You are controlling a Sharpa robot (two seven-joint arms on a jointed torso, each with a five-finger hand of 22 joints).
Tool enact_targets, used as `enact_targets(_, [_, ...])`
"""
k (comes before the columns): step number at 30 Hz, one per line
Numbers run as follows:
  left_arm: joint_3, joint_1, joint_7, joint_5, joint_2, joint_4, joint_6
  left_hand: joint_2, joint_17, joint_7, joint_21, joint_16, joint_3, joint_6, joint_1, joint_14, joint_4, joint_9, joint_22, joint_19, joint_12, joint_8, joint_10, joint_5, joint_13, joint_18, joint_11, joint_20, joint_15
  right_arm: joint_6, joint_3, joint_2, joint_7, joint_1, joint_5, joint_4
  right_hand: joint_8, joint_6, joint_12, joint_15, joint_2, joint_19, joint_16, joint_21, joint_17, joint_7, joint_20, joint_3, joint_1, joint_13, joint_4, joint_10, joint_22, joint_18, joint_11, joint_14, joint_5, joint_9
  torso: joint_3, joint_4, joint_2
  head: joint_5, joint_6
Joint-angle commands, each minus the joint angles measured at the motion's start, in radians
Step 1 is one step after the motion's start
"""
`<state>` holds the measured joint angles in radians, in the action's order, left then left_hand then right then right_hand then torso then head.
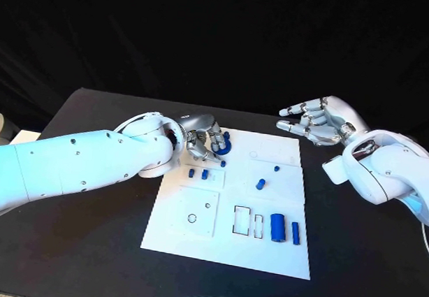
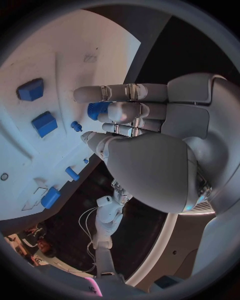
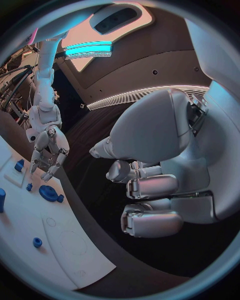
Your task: Assemble the parts on the task board
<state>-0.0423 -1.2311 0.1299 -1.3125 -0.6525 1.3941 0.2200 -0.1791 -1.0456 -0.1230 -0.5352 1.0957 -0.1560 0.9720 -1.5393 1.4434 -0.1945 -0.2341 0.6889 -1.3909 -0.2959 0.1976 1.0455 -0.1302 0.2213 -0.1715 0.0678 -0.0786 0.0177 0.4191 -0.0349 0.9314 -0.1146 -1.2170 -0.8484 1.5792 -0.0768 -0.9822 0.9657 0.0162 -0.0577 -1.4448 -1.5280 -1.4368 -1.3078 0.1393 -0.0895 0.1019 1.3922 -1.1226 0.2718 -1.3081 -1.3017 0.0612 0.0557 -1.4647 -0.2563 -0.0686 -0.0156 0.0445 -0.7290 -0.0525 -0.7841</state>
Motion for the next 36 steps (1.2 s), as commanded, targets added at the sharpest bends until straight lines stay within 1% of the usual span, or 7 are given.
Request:
enact_targets(1, [-0.001, 0.002, -0.033, -0.156, 0.015, -0.013, 0.0, -0.007, -0.106, 0.001, -0.14, 0.114, -0.009, 0.016, 0.01, 0.038, 0.0, 0.018, 0.116, -0.045, 0.014, -0.014, 0.01, 0.001, -0.024, 0.019, -0.002, 0.003, 0.002, -0.014, 0.0, -0.001, -0.007, 0.001, -0.003, 0.001, 0.007, -0.004, -0.003, 0.005, 0.008, -0.001, 0.005, 0.006, -0.198, 0.002, 0.007, 0.007, -0.002, 0.0, 0.0, 0.006, 0.0, -0.004, -0.002, -0.09, -0.006, -0.001, 0.0006, 0.0006, 0.0, 0.002, 0.002])
enact_targets(4, [-0.002, 0.003, -0.021, -0.181, 0.029, -0.026, -0.018, -0.011, -0.215, 0.002, -0.319, 0.226, -0.017, 0.034, 0.017, 0.07, 0.001, 0.038, 0.268, -0.087, 0.029, -0.029, 0.023, 0.001, -0.051, 0.045, -0.003, 0.007, 0.004, -0.014, 0.0, -0.003, -0.007, 0.001, -0.003, 0.0, 0.007, -0.004, -0.003, 0.005, 0.008, -0.001, 0.005, 0.006, -0.198, 0.002, 0.007, 0.007, -0.002, 0.0, 0.0, 0.006, 0.0, -0.004, -0.002, -0.09, -0.006, -0.001, 0.0005, 0.0, 0.0, 0.002, 0.004])
enact_targets(8, [-0.003, 0.004, -0.002, -0.202, 0.048, -0.044, -0.048, -0.014, -0.205, 0.004, -0.414, 0.231, -0.026, 0.045, 0.024, 0.073, 0.003, 0.056, 0.351, -0.103, 0.048, -0.045, 0.033, 0.001, -0.076, 0.058, -0.005, 0.011, 0.008, -0.014, 0.0, -0.004, -0.008, 0.002, -0.003, 0.0, 0.007, -0.004, -0.003, 0.005, 0.008, -0.001, 0.005, 0.006, -0.198, 0.002, 0.007, 0.007, -0.002, 0.0, 0.0, 0.006, 0.0, -0.004, -0.002, -0.09, -0.006, -0.001, 0.0004, 0.0003, 0.001, 0.003, 0.005])
enact_targets(12, [-0.003, 0.006, 0.013, -0.212, 0.066, -0.06, -0.076, -0.012, -0.184, 0.004, -0.444, 0.221, -0.032, 0.054, 0.025, 0.071, 0.005, 0.062, 0.378, -0.107, 0.056, -0.051, 0.04, 0.001, -0.087, 0.062, -0.005, 0.012, 0.01, -0.015, 0.0, -0.005, -0.008, 0.002, -0.003, 0.0, 0.007, -0.004, -0.003, 0.005, 0.008, -0.001, 0.005, 0.006, -0.198, 0.002, 0.007, 0.007, -0.002, 0.0, 0.0, 0.006, 0.0, -0.004, -0.002, -0.09, -0.006, -0.001, 0.0009, -0.0012, -0.001, 0.004, 0.006])
enact_targets(21, [-0.003, 0.009, 0.021, -0.216, 0.094, -0.082, -0.121, -0.005, -0.157, 0.006, -0.488, 0.213, -0.051, 0.076, 0.021, 0.069, 0.008, 0.072, 0.418, -0.112, 0.068, -0.056, 0.061, 0.0, -0.104, 0.068, -0.007, 0.014, 0.011, -0.015, 0.0, -0.007, -0.008, 0.002, -0.003, 0.0, 0.007, -0.004, -0.003, 0.005, 0.008, -0.001, 0.005, 0.006, -0.198, 0.002, 0.007, 0.007, -0.002, 0.0, 0.0, 0.006, 0.0, -0.004, -0.002, -0.09, -0.006, -0.001, 0.0012, -0.0004, 0.0, 0.006, 0.003])
enact_targets(29, [-0.003, 0.015, 0.025, -0.217, 0.105, -0.09, -0.147, -0.001, -0.147, 0.008, -0.515, 0.215, -0.073, 0.095, 0.017, 0.069, 0.013, 0.079, 0.442, -0.113, 0.08, -0.061, 0.087, -0.001, -0.116, 0.072, -0.01, 0.015, 0.012, -0.016, 0.0, -0.007, -0.008, 0.002, -0.003, 0.0, 0.007, -0.004, -0.003, 0.005, 0.008, -0.001, 0.005, 0.006, -0.198, 0.002, 0.007, 0.007, -0.002, 0.0, 0.0, 0.006, 0.0, -0.004, -0.002, -0.09, -0.006, -0.001, 0.0011, 0.0014, 0.001, 0.009, 0.0])
enact_targets(36, [-0.003, 0.018, 0.028, -0.219, 0.113, -0.099, -0.153, 0.006, -0.141, 0.005, -0.53, 0.22, -0.109, 0.107, 0.005, 0.068, 0.022, 0.087, 0.458, -0.111, 0.096, -0.068, 0.104, -0.002, -0.129, 0.074, -0.009, 0.015, 0.012, -0.017, 0.0, -0.008, -0.009, 0.002, -0.003, -0.001, 0.007, -0.004, -0.003, 0.005, 0.008, -0.001, 0.005, 0.006, -0.198, 0.002, 0.007, 0.007, -0.002, 0.0, 0.0, 0.006, 0.0, -0.004, -0.002, -0.09, -0.006, -0.001, 0.0011, 0.0003, 0.0, 0.01, -0.001])
